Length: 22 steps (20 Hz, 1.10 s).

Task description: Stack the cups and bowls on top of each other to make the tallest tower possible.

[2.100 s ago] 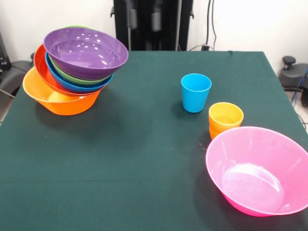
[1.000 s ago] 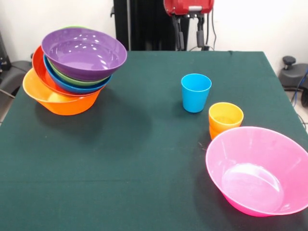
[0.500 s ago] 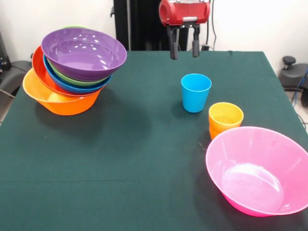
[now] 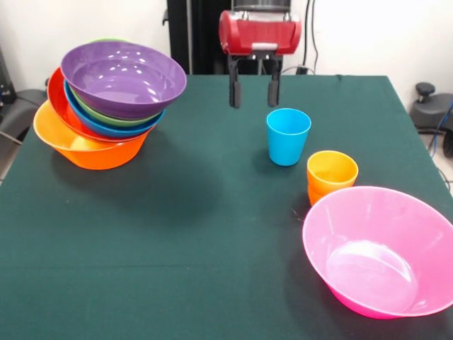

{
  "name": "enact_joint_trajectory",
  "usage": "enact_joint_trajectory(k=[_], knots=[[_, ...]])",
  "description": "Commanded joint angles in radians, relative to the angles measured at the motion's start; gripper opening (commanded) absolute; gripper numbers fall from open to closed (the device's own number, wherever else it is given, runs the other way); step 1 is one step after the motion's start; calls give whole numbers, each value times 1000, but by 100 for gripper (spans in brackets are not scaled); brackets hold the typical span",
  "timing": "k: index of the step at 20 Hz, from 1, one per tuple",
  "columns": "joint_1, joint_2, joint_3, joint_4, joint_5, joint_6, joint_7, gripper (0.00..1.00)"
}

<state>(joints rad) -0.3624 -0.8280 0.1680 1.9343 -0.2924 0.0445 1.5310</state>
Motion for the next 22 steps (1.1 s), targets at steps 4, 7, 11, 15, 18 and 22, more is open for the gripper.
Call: enact_joint_trajectory(k=[4,7,11,15,18,22], knots=[[162,202,-137,-330,185,215,216,100],[177,247,-153,-383,214,215,215,100],[178,252,-179,-366,249,189,247,100],[197,261,-207,-364,281,186,271,100],[206,278,-213,-371,291,169,278,100],[204,287,-207,-372,300,157,285,100]])
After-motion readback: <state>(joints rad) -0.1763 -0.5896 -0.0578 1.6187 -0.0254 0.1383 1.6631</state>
